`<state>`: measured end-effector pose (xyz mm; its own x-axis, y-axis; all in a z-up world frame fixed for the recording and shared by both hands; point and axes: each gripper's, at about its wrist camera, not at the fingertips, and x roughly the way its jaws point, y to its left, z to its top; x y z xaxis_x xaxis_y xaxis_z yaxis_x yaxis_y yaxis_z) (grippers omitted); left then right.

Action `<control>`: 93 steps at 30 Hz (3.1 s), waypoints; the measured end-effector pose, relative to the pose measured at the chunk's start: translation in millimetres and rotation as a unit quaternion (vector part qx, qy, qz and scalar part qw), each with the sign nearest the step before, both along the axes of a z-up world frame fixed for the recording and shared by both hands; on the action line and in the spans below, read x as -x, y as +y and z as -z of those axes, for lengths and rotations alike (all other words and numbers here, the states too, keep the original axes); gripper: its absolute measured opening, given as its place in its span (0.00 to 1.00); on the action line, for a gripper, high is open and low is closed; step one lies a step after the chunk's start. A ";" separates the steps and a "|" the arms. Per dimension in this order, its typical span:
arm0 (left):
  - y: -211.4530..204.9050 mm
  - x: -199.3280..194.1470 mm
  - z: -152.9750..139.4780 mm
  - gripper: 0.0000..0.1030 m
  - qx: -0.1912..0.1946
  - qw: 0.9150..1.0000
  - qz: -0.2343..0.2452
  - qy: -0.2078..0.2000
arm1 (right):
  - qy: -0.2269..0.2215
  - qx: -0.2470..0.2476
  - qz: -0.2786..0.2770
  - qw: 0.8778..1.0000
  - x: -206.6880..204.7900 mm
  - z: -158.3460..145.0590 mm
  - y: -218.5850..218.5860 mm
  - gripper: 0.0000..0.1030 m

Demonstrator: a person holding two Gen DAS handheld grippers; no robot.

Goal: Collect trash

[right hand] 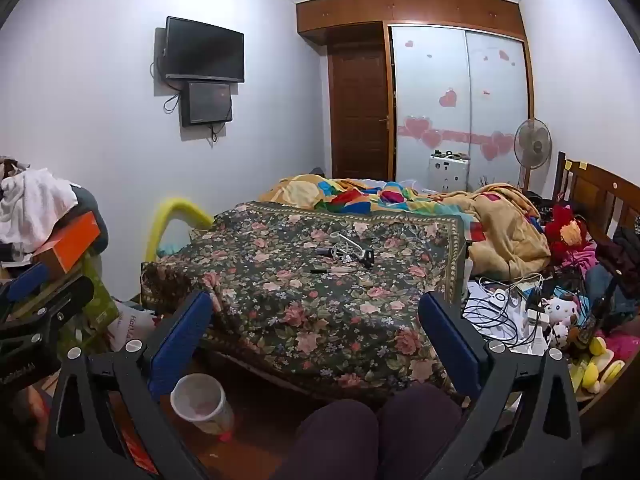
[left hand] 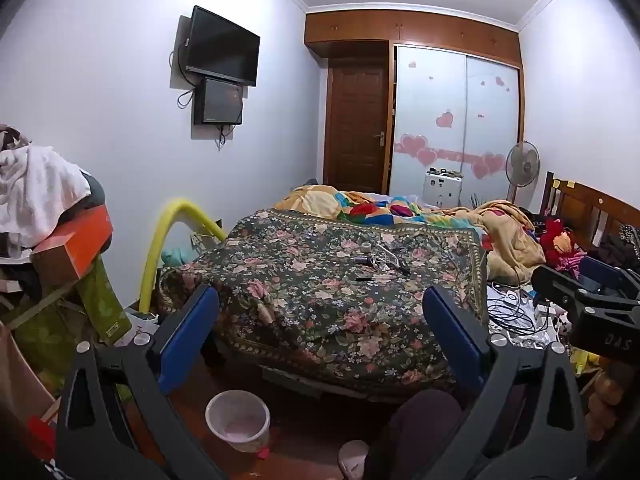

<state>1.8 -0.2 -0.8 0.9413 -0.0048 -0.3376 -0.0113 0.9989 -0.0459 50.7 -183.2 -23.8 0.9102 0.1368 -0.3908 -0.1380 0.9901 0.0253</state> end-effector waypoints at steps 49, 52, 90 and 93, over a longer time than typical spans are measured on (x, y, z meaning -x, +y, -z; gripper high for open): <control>11.2 1.7 11.0 0.99 0.001 1.000 -0.013 0.010 | -0.005 0.014 -0.010 1.000 8.1 0.0 14.4 1.00; 12.4 3.4 12.1 0.99 0.003 1.000 -0.012 0.008 | -0.005 0.013 -0.009 1.000 7.8 -0.5 14.5 1.00; 21.3 -8.6 7.7 0.99 0.002 1.000 -0.026 0.015 | 0.009 0.014 -0.017 1.000 -7.8 3.2 18.8 1.00; 16.8 -19.7 8.3 0.99 0.000 0.999 -0.026 0.019 | 0.012 0.017 -0.016 1.000 -16.9 3.9 16.6 1.00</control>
<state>21.5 16.6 -9.1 0.9265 0.0433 -0.3738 -0.0646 0.9969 -0.0446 67.6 -166.6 -27.7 0.8955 0.1526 -0.4181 -0.1703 0.9854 -0.0053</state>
